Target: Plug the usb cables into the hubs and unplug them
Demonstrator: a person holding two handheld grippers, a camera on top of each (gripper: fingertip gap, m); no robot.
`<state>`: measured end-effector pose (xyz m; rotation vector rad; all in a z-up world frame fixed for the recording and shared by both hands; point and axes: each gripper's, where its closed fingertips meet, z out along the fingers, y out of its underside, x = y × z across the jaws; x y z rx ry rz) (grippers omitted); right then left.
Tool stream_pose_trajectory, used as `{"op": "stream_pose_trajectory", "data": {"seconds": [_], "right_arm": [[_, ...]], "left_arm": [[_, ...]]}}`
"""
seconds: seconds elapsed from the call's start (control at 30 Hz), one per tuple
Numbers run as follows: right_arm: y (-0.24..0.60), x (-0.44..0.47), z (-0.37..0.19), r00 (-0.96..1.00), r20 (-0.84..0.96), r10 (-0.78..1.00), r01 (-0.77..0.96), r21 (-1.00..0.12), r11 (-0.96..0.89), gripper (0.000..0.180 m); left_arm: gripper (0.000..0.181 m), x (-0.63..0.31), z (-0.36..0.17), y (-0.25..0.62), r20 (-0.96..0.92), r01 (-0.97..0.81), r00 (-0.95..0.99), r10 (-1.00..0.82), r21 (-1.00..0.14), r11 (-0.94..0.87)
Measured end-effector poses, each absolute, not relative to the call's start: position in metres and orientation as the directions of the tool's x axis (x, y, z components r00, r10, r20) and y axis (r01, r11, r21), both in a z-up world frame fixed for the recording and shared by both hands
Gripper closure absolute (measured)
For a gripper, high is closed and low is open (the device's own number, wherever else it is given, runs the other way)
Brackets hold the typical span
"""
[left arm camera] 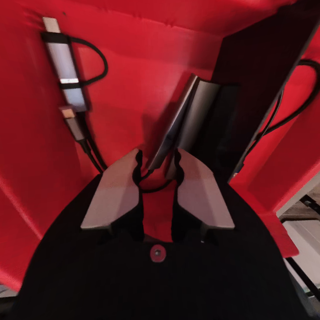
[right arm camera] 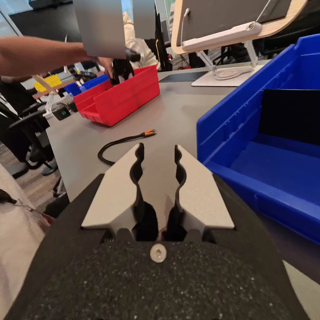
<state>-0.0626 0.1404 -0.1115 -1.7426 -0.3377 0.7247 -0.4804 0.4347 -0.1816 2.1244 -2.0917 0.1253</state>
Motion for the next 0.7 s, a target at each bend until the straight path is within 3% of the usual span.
{"op": "stream_pose_trajectory", "data": {"seconds": [0.07,0.3,0.47,0.63,0.7], "right_arm": [[0.140,-0.058,-0.108,0.752,-0.334,0.568,-0.190,-0.935,-0.298,0.145],[0.139,-0.062,-0.108,0.719,-0.355,0.597,-0.195,-0.928,-0.317,0.144],[0.135,-0.070,-0.109,0.715,-0.310,0.627,-0.143,-0.942,-0.303,0.144],[0.130,-0.075,-0.112,0.707,-0.284,0.648,-0.100,-0.947,-0.306,0.144],[0.127,-0.076,-0.112,0.706,-0.277,0.651,-0.090,-0.948,-0.306,0.144]], "left_arm": [[0.154,-0.480,-0.185,0.429,0.202,-0.998,-0.008,-0.979,0.066,0.022],[0.181,-0.475,-0.176,0.446,0.038,-0.993,-0.114,-0.993,0.021,0.114],[0.181,-0.468,-0.145,0.448,-0.021,-0.996,-0.055,-0.998,-0.072,0.056],[0.181,-0.494,-0.161,0.442,-0.050,-0.991,-0.096,-0.994,0.103,0.090],[0.155,-0.507,-0.171,0.443,-0.074,-0.974,-0.142,-0.987,0.189,0.126]]}}
